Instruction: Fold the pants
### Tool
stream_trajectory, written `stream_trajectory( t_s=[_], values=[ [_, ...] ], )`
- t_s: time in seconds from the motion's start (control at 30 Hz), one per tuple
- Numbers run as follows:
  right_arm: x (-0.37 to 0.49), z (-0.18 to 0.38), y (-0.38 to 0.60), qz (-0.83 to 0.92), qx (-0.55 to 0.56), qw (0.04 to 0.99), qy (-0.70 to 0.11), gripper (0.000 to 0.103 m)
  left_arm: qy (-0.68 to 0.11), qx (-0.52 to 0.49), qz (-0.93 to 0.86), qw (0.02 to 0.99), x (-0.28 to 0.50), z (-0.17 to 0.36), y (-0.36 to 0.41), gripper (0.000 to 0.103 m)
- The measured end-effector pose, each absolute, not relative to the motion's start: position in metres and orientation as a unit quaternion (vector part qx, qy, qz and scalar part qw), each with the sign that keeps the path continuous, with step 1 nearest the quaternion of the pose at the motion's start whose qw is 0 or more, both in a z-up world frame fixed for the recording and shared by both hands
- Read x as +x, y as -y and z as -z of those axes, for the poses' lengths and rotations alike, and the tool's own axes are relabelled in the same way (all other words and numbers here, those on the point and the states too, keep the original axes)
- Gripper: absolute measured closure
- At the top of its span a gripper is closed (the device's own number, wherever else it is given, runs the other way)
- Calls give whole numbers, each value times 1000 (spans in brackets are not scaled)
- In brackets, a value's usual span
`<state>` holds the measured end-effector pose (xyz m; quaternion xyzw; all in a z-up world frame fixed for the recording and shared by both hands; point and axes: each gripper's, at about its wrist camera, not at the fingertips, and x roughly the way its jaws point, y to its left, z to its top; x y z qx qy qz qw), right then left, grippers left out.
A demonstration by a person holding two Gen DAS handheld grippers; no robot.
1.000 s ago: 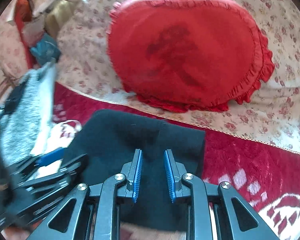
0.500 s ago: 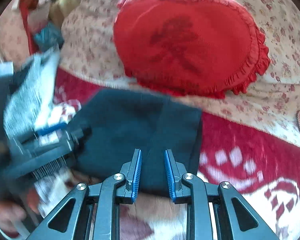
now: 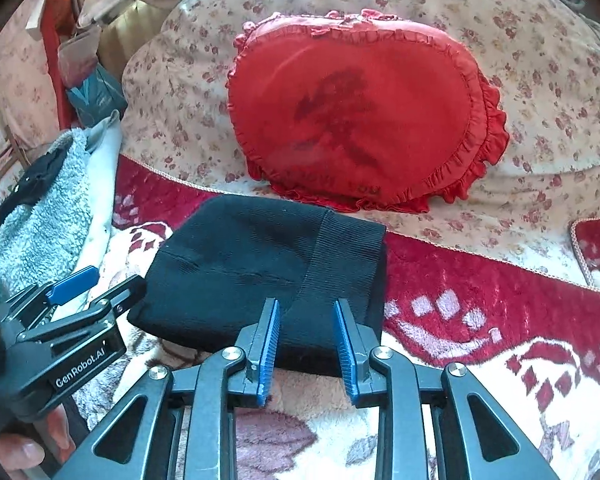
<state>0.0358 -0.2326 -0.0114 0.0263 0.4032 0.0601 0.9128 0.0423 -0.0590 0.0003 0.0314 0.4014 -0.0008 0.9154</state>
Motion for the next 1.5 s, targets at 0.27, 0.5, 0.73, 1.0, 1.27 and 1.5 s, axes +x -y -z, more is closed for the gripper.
stream_trajectory(
  t_s=[0.27,0.5,0.73,1.0,1.27,1.5],
  values=[
    [24,4,225,-62,28,915,-397,72,-389,18,-6,921,24,-12,48,42],
    [17,3,221,-69,31,913,-402,71,-385,21,-11,923,14,-17,46,42],
    [13,0,220,-72,34,913,-401,71,-387,29,-9,921,7,-16,46,42],
    [11,1,218,-76,34,911,-404,71,-392,22,0,920,8,-16,48,42],
    [12,2,218,-77,34,911,-405,71,-393,22,4,919,8,-15,49,42],
    [14,7,215,-74,34,908,-410,70,-399,22,6,917,10,-10,48,42]
  ],
)
